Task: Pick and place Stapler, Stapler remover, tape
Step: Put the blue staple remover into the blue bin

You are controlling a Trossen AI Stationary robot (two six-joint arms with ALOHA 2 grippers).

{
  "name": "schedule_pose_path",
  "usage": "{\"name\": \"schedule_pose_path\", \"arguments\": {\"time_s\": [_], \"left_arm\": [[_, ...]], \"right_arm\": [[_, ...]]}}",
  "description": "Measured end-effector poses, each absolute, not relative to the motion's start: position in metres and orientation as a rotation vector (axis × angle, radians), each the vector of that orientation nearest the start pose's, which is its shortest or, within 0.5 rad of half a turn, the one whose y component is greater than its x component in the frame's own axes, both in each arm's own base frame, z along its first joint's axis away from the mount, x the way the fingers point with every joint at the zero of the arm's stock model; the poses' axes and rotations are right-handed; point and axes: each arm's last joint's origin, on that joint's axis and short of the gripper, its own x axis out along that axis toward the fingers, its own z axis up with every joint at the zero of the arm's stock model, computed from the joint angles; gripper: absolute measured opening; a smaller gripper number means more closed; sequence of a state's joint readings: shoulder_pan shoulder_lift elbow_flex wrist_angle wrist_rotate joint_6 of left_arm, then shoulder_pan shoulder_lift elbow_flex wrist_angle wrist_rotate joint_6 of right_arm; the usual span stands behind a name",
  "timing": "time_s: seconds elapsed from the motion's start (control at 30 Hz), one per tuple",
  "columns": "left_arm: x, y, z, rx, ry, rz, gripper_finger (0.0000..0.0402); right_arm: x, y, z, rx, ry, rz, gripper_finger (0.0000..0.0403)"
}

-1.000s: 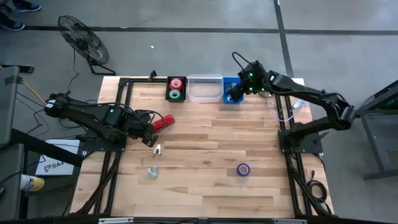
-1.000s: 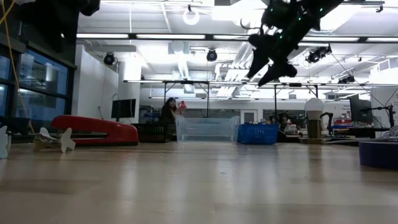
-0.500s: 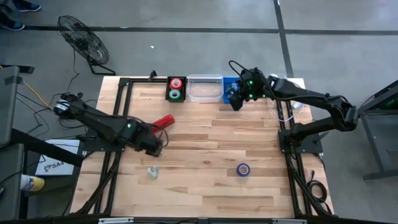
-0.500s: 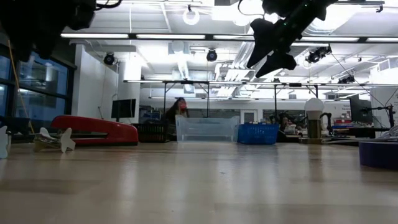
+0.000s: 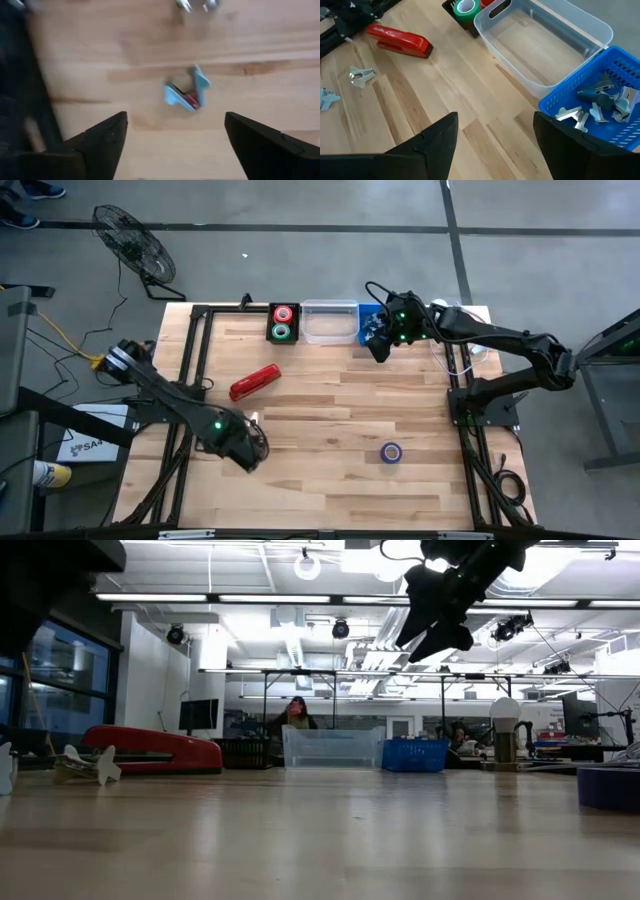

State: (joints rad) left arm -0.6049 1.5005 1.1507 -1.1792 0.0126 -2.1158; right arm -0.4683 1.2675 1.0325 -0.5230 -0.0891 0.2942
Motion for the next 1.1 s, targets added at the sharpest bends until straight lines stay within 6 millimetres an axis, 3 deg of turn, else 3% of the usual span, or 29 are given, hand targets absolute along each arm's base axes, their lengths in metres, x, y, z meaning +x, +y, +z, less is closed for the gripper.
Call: {"name": "schedule_pose_path", "arguments": {"time_s": [0.43,0.63,1.1], "left_arm": [[0.244,-0.175,0.19,-1.34,1.201,1.25,0.0342],[0.248,-0.179,0.17,-1.331,1.221,1.347,0.0342],[0.252,-0.181,0.142,-1.242,1.091,1.482,0.0342]], "right_arm": [[0.236,-0.116,0.289,0.461,0.697,-0.451,0.025],[0.236,-0.116,0.289,0.469,0.697,-0.429,0.025],[0.236,-0.115,0.289,0.467,0.701,-0.416,0.025]]}}
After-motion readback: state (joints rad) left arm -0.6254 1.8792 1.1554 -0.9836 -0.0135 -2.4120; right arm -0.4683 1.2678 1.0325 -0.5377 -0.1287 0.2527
